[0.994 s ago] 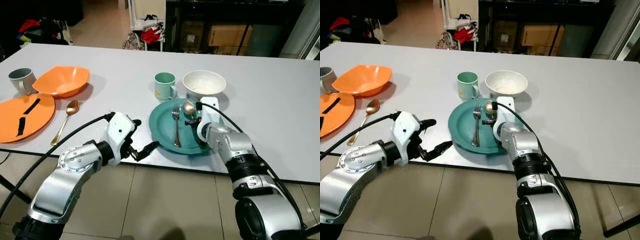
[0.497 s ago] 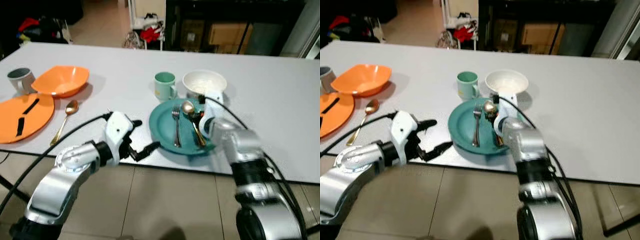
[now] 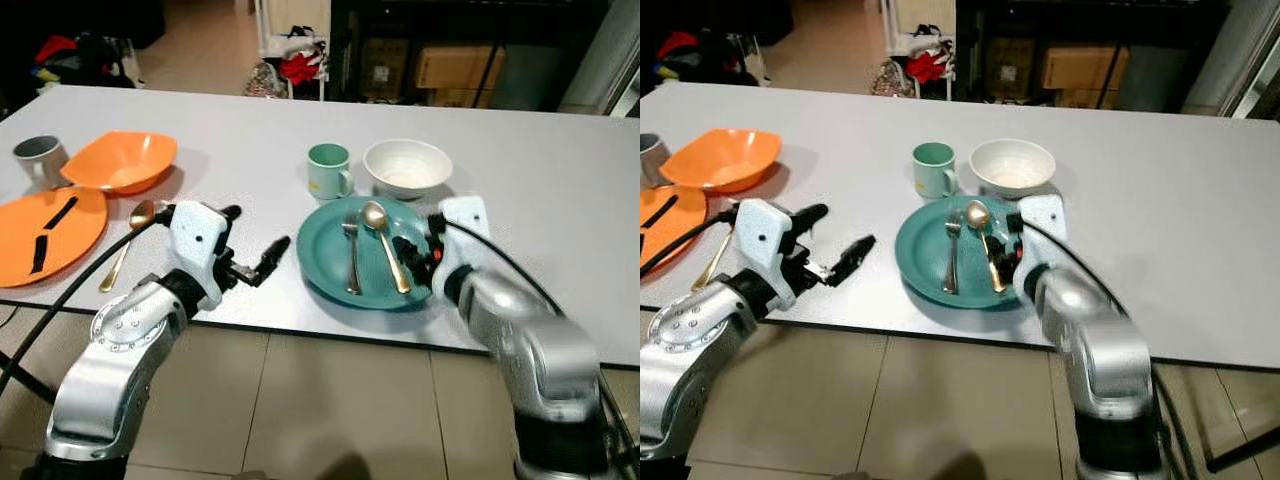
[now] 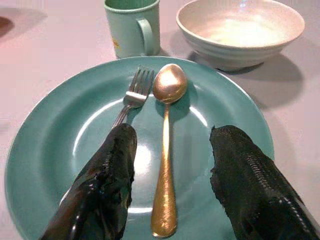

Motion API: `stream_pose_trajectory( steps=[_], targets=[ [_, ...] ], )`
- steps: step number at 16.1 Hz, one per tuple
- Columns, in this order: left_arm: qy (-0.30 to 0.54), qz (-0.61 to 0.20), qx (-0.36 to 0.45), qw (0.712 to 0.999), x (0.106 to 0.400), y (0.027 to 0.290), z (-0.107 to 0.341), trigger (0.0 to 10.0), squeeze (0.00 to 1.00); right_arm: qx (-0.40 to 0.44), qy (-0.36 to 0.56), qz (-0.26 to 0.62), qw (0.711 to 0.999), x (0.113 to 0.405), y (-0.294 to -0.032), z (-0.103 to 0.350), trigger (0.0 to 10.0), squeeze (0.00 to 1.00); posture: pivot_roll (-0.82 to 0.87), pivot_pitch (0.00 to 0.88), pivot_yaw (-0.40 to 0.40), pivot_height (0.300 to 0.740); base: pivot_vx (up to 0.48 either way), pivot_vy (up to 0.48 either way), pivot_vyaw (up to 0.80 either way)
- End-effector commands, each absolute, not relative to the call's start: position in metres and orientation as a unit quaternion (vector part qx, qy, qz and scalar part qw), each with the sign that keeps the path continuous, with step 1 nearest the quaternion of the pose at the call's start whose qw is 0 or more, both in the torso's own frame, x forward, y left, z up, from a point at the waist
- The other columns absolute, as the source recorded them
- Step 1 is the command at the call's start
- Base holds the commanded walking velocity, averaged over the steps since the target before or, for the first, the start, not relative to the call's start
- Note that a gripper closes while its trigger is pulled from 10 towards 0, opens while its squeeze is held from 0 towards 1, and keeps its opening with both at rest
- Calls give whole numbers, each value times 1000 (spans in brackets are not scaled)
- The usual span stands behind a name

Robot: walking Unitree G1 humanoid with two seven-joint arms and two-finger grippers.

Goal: Setting the table

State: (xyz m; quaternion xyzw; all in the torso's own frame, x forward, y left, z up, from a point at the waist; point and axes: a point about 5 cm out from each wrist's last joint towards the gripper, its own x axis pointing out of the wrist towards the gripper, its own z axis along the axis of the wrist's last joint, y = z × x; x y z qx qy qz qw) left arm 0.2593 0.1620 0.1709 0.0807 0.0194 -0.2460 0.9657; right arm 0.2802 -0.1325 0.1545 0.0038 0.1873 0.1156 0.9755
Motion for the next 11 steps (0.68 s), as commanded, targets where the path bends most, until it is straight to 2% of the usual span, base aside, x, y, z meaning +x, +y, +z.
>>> stream_pose_trajectory(
  steps=[1,2,5,6,7,8,9,11],
  targets=[
    [20,-235,89,968,259,163,170,10000,0,-1,173,109,979,281,-133,158,10000,365,99,0,25,740,0,0,0],
    [22,-228,90,969,259,161,168,10000,0,-5,157,93,983,283,-136,159,10000,0,112,0,17,740,0,0,0],
    [17,-203,94,974,261,164,168,10000,0,-29,95,86,991,283,-137,169,10000,0,107,0,15,740,0,0,0],
    [19,-195,93,976,261,166,167,10000,0,-60,67,68,994,282,-137,171,10000,0,102,0,20,740,0,0,0],
    [18,-187,96,978,261,166,166,10000,0,-70,31,6,997,281,-151,174,10000,0,103,0,20,740,0,0,0],
    [14,-174,94,980,262,166,167,10000,0,-68,-10,-34,997,279,-165,180,10000,0,102,0,19,740,0,-251,0],
    [14,-174,94,980,262,166,167,10000,0,-68,-10,-34,997,279,-165,180,10000,0,102,0,19,740,0,-251,0],
    [14,-167,91,982,264,165,166,10000,0,-9,-79,-14,997,266,-177,199,10000,0,90,0,29,740,0,-306,0]
  ],
)
